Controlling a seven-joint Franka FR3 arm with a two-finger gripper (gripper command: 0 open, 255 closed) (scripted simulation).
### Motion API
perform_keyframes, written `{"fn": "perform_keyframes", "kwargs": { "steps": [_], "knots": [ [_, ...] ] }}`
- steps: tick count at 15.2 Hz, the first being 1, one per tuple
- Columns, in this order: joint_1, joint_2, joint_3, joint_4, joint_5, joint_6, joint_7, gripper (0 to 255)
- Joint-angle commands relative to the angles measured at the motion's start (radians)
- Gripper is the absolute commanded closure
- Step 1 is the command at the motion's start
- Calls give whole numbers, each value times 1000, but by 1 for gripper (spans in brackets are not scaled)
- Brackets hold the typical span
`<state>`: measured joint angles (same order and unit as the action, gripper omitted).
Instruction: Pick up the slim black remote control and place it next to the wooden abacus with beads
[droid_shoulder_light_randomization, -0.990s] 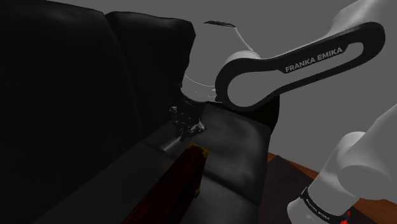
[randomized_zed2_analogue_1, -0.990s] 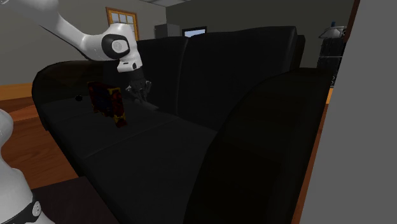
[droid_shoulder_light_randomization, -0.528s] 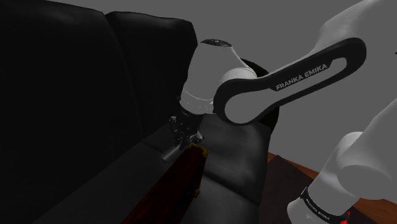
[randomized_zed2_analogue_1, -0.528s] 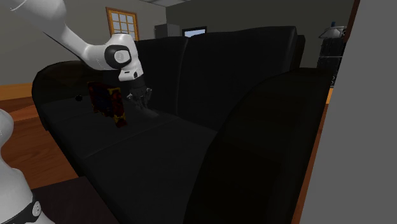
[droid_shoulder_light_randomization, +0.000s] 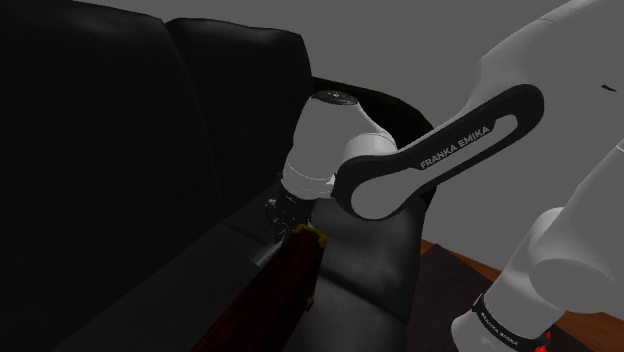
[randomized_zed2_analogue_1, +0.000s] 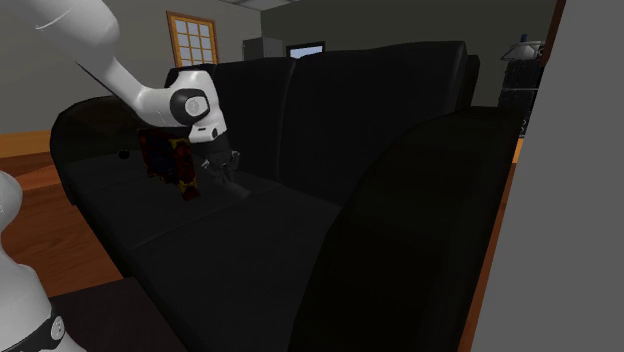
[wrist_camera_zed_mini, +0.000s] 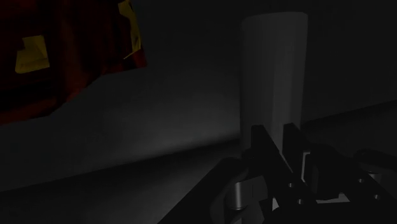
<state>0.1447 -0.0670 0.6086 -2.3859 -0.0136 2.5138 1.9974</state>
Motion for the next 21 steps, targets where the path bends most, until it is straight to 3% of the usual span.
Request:
{"fn": "perform_keyframes", "kwargs": {
  "steps": [1,4,12,13,18,21],
  "knots": [
    [-2,23,4,-10,-23,29,19,255],
    [-6,59,5,-22,-64,70,49,255],
    [-5,59,5,-22,-64,70,49,255],
    [-5,59,5,-22,-64,70,49,0],
    [-5,59,5,-22,-64,70,49,0],
    [5,-49,-1,-12,45,-28,-29,0]
  ]
}}
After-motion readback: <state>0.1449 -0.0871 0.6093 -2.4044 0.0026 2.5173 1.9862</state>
